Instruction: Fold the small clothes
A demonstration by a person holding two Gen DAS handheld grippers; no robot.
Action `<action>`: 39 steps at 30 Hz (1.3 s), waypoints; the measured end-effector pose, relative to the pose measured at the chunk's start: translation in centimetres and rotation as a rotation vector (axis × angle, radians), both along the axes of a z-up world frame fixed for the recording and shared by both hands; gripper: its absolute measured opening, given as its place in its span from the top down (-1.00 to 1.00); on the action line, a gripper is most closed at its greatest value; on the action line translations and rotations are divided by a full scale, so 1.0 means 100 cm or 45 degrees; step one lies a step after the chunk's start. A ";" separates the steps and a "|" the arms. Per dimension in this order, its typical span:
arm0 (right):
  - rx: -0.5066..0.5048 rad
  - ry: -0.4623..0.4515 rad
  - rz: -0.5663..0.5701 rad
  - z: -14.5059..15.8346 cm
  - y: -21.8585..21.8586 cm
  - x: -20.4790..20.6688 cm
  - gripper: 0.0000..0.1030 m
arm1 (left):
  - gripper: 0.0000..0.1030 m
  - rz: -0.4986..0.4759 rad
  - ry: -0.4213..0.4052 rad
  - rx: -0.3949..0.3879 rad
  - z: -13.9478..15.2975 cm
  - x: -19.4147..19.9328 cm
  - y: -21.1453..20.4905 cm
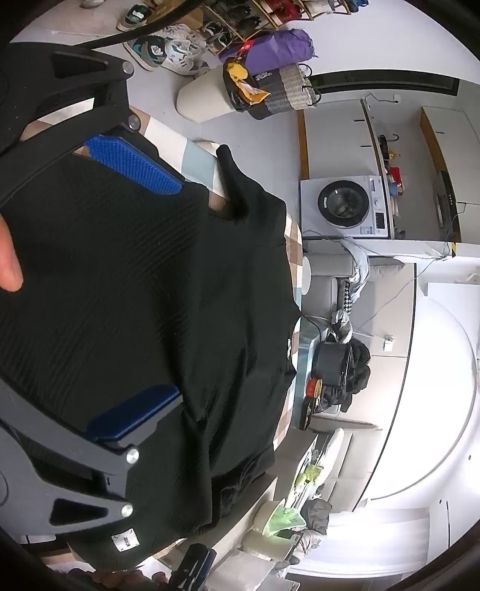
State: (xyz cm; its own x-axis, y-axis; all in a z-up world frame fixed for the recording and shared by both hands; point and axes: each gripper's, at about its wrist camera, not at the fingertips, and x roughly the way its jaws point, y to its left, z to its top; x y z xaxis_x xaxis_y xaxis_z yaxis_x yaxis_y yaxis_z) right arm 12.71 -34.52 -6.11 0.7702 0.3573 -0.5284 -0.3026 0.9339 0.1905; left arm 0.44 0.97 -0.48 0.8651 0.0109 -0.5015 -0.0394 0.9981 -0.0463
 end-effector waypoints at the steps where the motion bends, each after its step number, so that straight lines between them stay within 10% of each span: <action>1: -0.002 -0.004 -0.001 0.001 0.000 -0.001 -1.00 | -0.99 0.003 0.001 0.004 0.000 0.000 0.000; 39: -0.016 -0.011 -0.035 0.001 -0.002 0.000 -1.00 | -0.99 0.006 0.005 0.016 -0.001 0.001 0.000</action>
